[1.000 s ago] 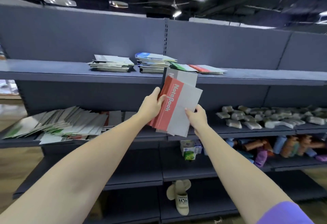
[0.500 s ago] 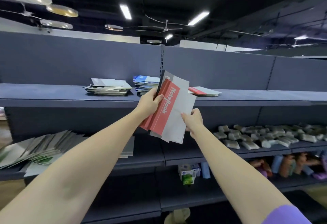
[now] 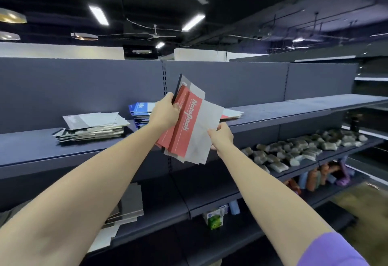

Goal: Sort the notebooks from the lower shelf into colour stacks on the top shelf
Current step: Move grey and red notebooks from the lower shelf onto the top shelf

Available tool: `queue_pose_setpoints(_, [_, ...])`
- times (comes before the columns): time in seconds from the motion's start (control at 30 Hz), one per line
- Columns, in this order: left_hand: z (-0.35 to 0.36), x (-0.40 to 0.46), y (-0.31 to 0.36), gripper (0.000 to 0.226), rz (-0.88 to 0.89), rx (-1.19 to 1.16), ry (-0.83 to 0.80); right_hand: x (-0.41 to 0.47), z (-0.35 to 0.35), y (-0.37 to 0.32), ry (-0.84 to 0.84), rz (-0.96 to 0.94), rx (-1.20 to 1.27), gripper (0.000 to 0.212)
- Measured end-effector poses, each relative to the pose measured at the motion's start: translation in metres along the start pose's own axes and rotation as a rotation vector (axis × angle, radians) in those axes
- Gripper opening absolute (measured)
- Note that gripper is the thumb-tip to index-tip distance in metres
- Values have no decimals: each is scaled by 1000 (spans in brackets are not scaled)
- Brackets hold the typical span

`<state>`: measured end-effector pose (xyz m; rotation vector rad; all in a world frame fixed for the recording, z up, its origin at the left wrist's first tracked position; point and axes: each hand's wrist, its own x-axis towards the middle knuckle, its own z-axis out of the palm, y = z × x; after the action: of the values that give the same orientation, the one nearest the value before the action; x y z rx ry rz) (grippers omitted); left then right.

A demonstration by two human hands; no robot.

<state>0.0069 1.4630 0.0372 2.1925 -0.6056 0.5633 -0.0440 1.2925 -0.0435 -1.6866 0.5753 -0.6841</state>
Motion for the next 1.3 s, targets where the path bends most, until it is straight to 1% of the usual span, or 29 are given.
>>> queue_pose_setpoints(0.1, [0,19,5,14,-41,33,33,20,-7,1,35,-29,-12,3])
queue_pose_setpoints(0.17, [0,36,6,16,-50,77,28,37,-10,-3,48,-55,33,9])
queue_pose_setpoints(0.2, [1,46,6,14,-53,85,22,48,-10,-4,58,-68,29,8])
queue_pose_setpoints(0.27, [6,65,4,8,-88,64,20,75,-10,-7,90,-99,-40,7])
queue_pose_setpoints(0.37, [18,89,2,5,-142,56,29,119,-10,-10,97,-82,-115,16])
queue_pose_setpoints(0.47, [28,116,3,15,-205,90,26,161,-12,-16,33,-5,-154,36])
queue_pose_setpoints(0.53, [34,136,7,16,-227,128,32,191,-15,-18,-1,-2,-153,40])
queue_pose_setpoints(0.6, [39,155,10,17,-245,162,46,218,-19,-21,-7,-40,-176,41])
queue_pose_setpoints(0.67, [45,171,13,15,-270,192,49,240,-22,-24,-32,-94,-241,38])
queue_pose_setpoints(0.7, [48,176,15,13,-288,209,44,250,-22,-25,-46,-124,-282,33])
queue_pose_setpoints(0.83, [62,190,17,12,-375,222,-7,285,-13,-23,-109,-231,-423,6])
queue_pose_setpoints(0.93, [71,194,16,9,-430,207,-30,297,0,-16,-172,-310,-578,17])
queue_pose_setpoints(1.0, [74,197,17,9,-460,174,-47,302,7,-9,-202,-371,-746,9])
queue_pose_setpoints(1.07, [75,200,20,9,-470,164,-57,310,9,-3,-196,-410,-874,25])
queue_pose_setpoints(1.17, [79,205,23,10,-468,187,-68,323,4,6,-153,-453,-976,30])
queue_pose_setpoints(1.3, [87,207,27,9,-478,185,-80,332,3,13,-196,-565,-1074,31])
